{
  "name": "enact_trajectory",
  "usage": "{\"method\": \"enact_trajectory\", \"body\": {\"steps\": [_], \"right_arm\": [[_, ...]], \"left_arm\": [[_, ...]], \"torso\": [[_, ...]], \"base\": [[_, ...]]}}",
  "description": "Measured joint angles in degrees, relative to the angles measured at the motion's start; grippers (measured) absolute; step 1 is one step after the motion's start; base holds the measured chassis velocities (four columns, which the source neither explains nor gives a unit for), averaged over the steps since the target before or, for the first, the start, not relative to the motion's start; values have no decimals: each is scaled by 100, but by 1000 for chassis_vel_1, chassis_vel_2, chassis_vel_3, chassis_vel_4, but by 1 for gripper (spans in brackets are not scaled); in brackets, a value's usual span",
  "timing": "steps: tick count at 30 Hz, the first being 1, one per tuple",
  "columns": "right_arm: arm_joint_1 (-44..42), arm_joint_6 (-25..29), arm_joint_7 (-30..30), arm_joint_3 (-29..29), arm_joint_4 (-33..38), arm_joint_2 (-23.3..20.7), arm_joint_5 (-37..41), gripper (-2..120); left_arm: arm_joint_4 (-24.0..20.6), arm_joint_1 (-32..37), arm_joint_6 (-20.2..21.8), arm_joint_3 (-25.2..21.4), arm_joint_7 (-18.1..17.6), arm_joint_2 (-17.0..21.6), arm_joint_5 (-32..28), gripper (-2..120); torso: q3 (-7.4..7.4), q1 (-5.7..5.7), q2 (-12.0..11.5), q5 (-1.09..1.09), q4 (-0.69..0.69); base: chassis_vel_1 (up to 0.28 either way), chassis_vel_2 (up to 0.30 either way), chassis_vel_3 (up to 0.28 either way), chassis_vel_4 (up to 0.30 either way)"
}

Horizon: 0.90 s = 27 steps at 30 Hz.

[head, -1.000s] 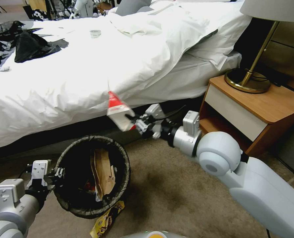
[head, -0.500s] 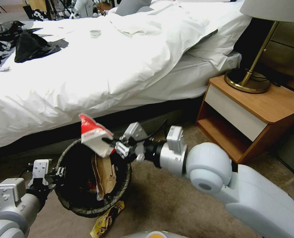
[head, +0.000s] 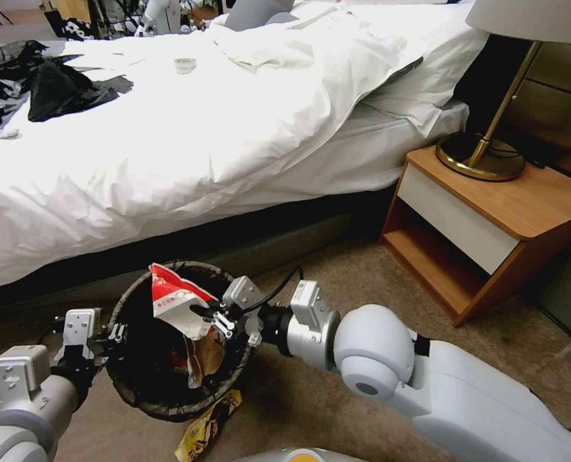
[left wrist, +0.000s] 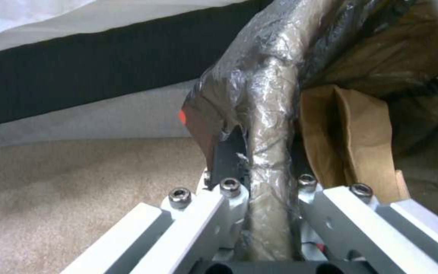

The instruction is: Pick up the trash bin, then pick up the garbage from the floor and place it into the trash bin.

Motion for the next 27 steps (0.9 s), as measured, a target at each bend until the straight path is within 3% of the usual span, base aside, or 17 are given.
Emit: {"method": "enact_trajectory", "body": {"steps": [15,18,21,27], "right_arm": [[106,-1,154,-230,-104,59,-62,63],[110,5,191,-154,-46,48,-15,69],[110,6,243,144,214,-17,160,88],[9,142,415,672,656,-240,374,100]], "left_arm": [[0,-27,0,-2,0,-39,-5,1],[0,-30,0,-2,0,-36,-6,1],[0,-31,0,-4,-1,-30,-8,1],[0,-26,0,-21,-3,-29,-9,1]], "torso": [[0,0,0,0,0],[0,0,0,0,0],[0,0,0,1,0],[0,0,0,1,0]], "base": [[0,0,0,0],[0,0,0,0],[0,0,0,0],[0,0,0,0]]}}
